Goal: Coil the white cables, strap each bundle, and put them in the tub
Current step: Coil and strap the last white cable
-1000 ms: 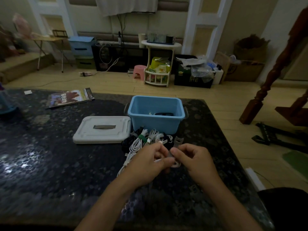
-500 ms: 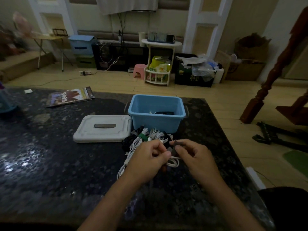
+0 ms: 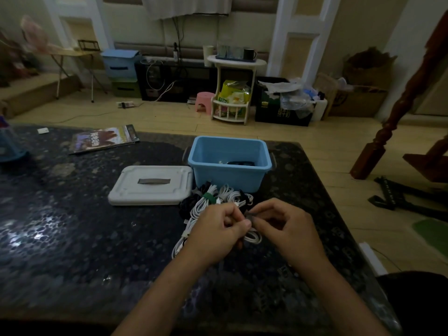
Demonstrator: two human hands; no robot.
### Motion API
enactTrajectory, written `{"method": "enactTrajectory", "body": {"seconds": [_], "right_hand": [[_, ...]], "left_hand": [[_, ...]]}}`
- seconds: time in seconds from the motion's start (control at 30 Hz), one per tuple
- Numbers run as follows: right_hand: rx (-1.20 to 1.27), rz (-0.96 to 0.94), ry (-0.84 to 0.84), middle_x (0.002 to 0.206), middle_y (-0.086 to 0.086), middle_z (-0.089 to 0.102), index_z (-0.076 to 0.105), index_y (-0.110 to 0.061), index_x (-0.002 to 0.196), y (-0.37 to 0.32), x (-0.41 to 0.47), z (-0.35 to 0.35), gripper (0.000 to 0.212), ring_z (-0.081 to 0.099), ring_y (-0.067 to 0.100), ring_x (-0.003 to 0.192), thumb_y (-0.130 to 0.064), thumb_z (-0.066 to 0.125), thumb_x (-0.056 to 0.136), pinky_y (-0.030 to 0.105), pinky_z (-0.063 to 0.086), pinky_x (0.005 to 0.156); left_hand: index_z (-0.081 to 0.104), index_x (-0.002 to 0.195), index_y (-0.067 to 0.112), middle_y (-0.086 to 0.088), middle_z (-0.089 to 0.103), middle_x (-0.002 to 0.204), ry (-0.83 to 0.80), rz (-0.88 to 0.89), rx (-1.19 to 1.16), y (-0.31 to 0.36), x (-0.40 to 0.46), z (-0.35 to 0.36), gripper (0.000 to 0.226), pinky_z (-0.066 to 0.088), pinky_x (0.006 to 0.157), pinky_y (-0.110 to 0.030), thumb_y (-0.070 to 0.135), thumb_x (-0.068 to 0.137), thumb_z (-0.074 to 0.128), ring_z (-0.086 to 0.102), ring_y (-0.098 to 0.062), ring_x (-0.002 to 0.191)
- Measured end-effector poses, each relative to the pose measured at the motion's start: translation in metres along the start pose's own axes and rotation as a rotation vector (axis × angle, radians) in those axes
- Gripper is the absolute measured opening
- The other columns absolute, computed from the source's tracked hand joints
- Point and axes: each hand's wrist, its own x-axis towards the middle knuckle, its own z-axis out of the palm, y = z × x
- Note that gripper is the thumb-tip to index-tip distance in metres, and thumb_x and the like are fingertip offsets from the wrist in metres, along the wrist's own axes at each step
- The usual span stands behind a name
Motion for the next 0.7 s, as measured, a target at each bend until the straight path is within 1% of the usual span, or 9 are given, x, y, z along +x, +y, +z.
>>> {"method": "enactTrajectory", "body": {"seconds": [0.13,0.23,0.3,0.37,0.47,0.53,0.57,0.63,0.7], "right_hand": [[-0.04,-0.05,-0.002,0.086,-0.02,0.075,0.077,-0.025,0.094,-0.0022,-0.0021,-0.0006,0.018,0.071,-0.003,0.082,-0.01,0.075,0.085,0.015,0.055,0.074],[-0.027,-0.065,0.009,0.086,-0.02,0.075,0.079,-0.024,0.093,-0.0037,-0.0022,-0.0008,0.016,0.07,-0.002,0.081,-0.011,0.071,0.089,0.011,0.052,0.073],[0.024,-0.036,0.023,0.084,-0.015,0.076,0.079,-0.023,0.09,-0.0038,-0.001,-0.0005,0.016,0.07,0.001,0.08,-0.014,0.066,0.094,0.016,0.054,0.072],[0.05,0.009,0.022,0.083,-0.011,0.076,0.079,-0.024,0.087,-0.0022,0.0008,-0.0005,0.015,0.071,0.004,0.08,-0.019,0.066,0.094,0.022,0.056,0.073],[0.079,0.083,-0.049,0.085,-0.009,0.076,0.077,-0.025,0.088,0.0016,0.0036,-0.0019,0.005,0.072,0.007,0.081,-0.022,0.073,0.088,0.025,0.057,0.076],[0.132,0.122,-0.102,0.086,-0.005,0.077,0.077,-0.021,0.089,0.002,0.005,-0.0036,0.004,0.072,0.01,0.082,-0.02,0.075,0.087,0.025,0.057,0.077],[0.156,0.132,-0.114,0.085,-0.003,0.077,0.077,-0.019,0.089,0.0021,0.0055,-0.0047,0.003,0.072,0.01,0.082,-0.018,0.075,0.087,0.023,0.056,0.076],[0.185,0.151,-0.118,0.084,-0.001,0.077,0.077,-0.015,0.088,0.0014,0.0063,-0.0064,0.003,0.072,0.01,0.08,-0.014,0.074,0.087,0.019,0.054,0.073],[0.194,0.18,-0.117,0.083,0.0,0.077,0.076,-0.015,0.086,0.0005,0.0064,-0.0064,0.004,0.071,0.01,0.078,-0.014,0.073,0.088,0.019,0.054,0.072]], "left_hand": [[0.061,0.073,0.011,0.001,0.062,0.049,0.022,-0.014,-0.01,0.0017,-0.0004,-0.0009,0.019,0.047,0.053,-0.024,0.009,0.091,0.068,0.061,-0.013,0.047],[0.061,0.075,0.009,-0.003,0.065,0.053,0.027,-0.015,-0.019,0.0012,-0.0003,-0.0023,0.017,0.049,0.054,-0.026,0.008,0.091,0.068,0.061,-0.013,0.048],[0.062,0.076,0.011,-0.007,0.069,0.059,0.02,-0.016,-0.003,0.0011,-0.0002,-0.0029,0.016,0.051,0.056,-0.033,0.01,0.09,0.069,0.064,-0.017,0.051],[0.063,0.076,0.014,-0.008,0.071,0.063,0.003,-0.015,0.008,0.0012,-0.0005,-0.003,0.016,0.054,0.058,-0.038,0.013,0.09,0.07,0.066,-0.02,0.055],[0.063,0.078,0.015,-0.004,0.071,0.062,-0.026,-0.014,0.015,0.0021,-0.0022,-0.002,0.014,0.055,0.06,-0.037,0.013,0.09,0.07,0.067,-0.016,0.055],[0.061,0.077,0.018,0.0,0.069,0.059,-0.026,-0.006,0.037,0.0026,-0.0029,-0.0017,0.016,0.055,0.059,-0.034,0.013,0.089,0.07,0.067,-0.014,0.055],[0.06,0.079,0.019,0.0,0.069,0.06,-0.027,-0.002,0.049,0.0031,-0.0031,-0.0016,0.015,0.055,0.059,-0.034,0.013,0.089,0.069,0.067,-0.014,0.055],[0.057,0.088,0.02,-0.005,0.07,0.065,-0.043,0.001,0.029,0.0056,-0.004,-0.0015,0.013,0.054,0.058,-0.032,0.014,0.09,0.069,0.068,-0.017,0.058],[0.053,0.097,0.024,-0.01,0.07,0.068,-0.07,0.013,-0.008,0.008,-0.0055,-0.0008,0.017,0.051,0.057,-0.03,0.017,0.092,0.068,0.069,-0.019,0.06]]}}
